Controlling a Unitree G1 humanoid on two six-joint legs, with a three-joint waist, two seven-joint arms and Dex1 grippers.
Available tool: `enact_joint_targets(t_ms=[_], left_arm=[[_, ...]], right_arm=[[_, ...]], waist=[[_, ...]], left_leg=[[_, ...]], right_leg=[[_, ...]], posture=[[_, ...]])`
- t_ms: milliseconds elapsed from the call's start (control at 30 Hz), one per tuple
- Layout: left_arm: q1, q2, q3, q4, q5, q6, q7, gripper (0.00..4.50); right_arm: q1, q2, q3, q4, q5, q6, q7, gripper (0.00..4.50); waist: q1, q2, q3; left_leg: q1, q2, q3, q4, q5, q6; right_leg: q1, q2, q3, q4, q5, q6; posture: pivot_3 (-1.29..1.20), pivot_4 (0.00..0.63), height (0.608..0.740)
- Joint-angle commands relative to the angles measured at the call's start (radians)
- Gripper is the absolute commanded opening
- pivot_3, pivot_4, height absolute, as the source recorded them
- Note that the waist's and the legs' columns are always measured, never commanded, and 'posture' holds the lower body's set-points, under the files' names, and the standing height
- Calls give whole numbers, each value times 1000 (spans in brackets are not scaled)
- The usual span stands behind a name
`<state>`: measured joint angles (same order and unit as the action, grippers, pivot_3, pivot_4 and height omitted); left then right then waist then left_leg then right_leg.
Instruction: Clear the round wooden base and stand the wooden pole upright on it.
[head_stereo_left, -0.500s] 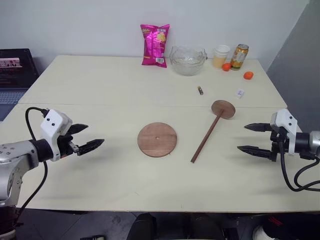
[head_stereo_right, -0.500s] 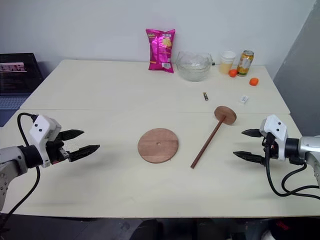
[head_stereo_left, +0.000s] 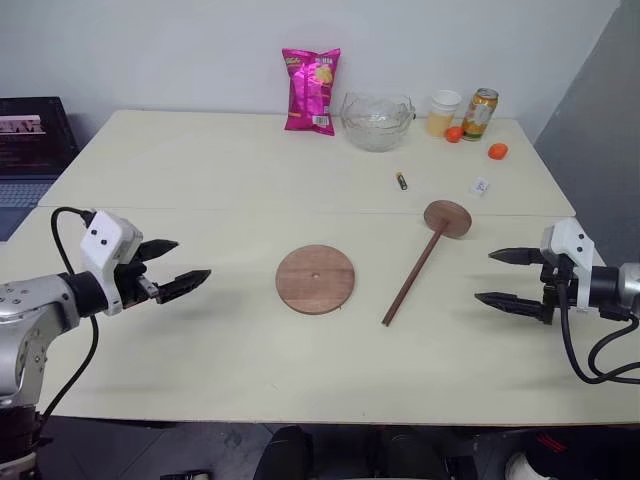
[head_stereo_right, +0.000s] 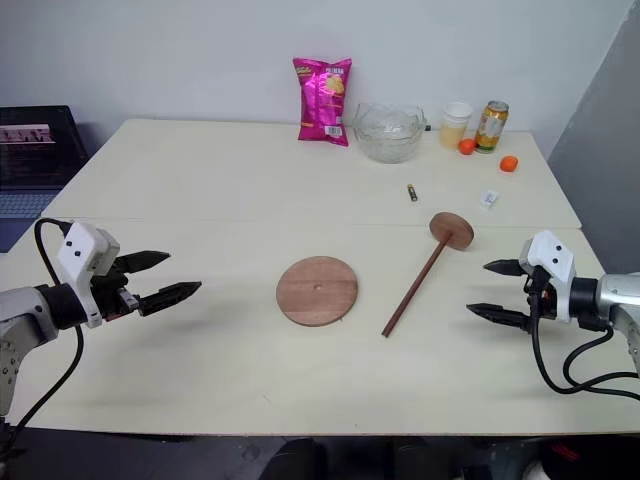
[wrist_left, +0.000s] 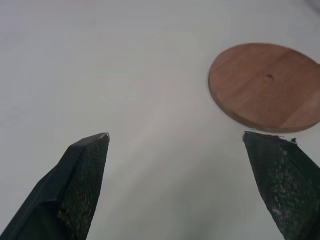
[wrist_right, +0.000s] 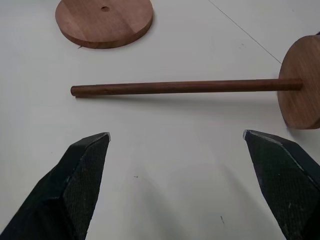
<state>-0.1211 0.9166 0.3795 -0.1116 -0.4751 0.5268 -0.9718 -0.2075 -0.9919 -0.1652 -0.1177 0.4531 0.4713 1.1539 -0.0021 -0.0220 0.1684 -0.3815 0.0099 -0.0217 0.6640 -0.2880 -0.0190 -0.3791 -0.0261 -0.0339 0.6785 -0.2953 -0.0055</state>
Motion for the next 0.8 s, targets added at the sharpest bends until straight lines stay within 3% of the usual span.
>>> enact_joint_targets(t_ms=[33, 367, 733, 800], left_arm=[[-23, 16, 13, -11, -31, -6, -30, 4441], [-71, 57, -97, -89, -43, 5, -136, 4441], [-219, 45, -242, -161, -101, 64, -217, 4441], [-266, 18, -291, -153, -104, 66, -229, 4441]], right_arm=[[-2, -14, -48, -40, 40, 41, -2, 4500], [34, 13, -66, -94, 51, 81, -60, 4500], [0, 115, -105, -176, 230, 415, -253, 4500], [-54, 168, -85, -115, 242, 541, -357, 4500]], waist=[[0, 0, 0], [0, 0, 0], [0, 0, 0], [0, 0, 0]], left_leg=[[0, 0, 0, 0, 0, 0], [0, 0, 0, 0, 0, 0], [0, 0, 0, 0, 0, 0], [0, 0, 0, 0, 0, 0]], right_leg=[[0, 0, 0, 0, 0, 0], [0, 0, 0, 0, 0, 0], [0, 2, 1, 1, 0, 0], [0, 2, 2, 1, 0, 0]], posture=[[0, 150, 740], [0, 150, 740], [0, 150, 740], [0, 150, 740]])
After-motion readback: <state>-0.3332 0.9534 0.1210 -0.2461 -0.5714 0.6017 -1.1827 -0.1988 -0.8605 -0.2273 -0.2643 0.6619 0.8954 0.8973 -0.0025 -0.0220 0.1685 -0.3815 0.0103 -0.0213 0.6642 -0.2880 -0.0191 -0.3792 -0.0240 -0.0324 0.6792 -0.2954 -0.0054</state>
